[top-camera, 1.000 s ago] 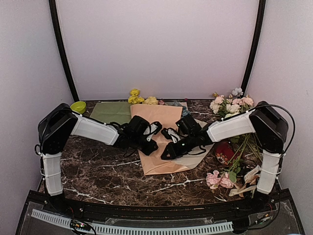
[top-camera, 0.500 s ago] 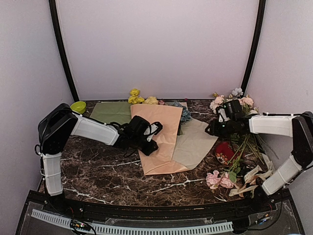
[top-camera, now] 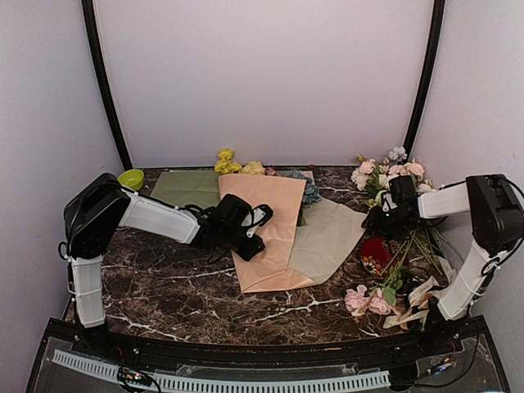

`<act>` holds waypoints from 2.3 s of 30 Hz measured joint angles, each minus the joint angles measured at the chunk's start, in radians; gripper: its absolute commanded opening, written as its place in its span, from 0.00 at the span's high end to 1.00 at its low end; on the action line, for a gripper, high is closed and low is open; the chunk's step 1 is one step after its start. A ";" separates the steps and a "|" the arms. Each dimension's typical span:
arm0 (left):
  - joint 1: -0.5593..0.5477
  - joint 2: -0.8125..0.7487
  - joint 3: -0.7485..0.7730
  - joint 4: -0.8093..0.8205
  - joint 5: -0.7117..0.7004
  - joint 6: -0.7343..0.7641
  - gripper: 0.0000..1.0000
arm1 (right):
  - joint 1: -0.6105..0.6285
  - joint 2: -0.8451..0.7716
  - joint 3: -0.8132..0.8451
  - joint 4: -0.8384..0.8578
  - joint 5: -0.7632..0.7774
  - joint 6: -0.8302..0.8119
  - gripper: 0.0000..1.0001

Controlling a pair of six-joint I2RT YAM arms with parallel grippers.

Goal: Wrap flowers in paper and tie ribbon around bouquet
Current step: Pick up the two-thirds-folded wrapping paper from the center of the board, then fold the two-thirds-folded wrapping paper at the center of the board.

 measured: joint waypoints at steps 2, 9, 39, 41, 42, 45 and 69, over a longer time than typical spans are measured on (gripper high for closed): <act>-0.002 0.000 0.000 0.000 -0.005 0.004 0.76 | 0.000 0.029 0.017 0.014 -0.024 0.001 0.54; -0.008 0.000 0.000 -0.002 -0.018 0.018 0.76 | 0.000 0.064 0.031 0.052 -0.101 0.002 0.67; -0.024 0.024 0.010 0.008 -0.031 0.033 0.76 | 0.296 -0.104 0.322 0.015 -0.310 0.025 1.00; -0.024 0.026 0.011 0.011 -0.031 0.033 0.76 | 0.346 -0.077 0.383 0.015 -0.311 0.026 1.00; -0.024 0.028 0.013 0.012 -0.030 0.033 0.76 | 0.375 -0.056 0.419 0.019 -0.311 0.026 1.00; -0.024 0.034 0.015 0.016 -0.029 0.033 0.76 | 0.437 0.003 0.486 0.035 -0.310 0.026 1.00; -0.023 0.045 0.000 0.073 -0.001 0.033 0.73 | 0.504 0.587 0.906 0.034 -0.306 -0.005 1.00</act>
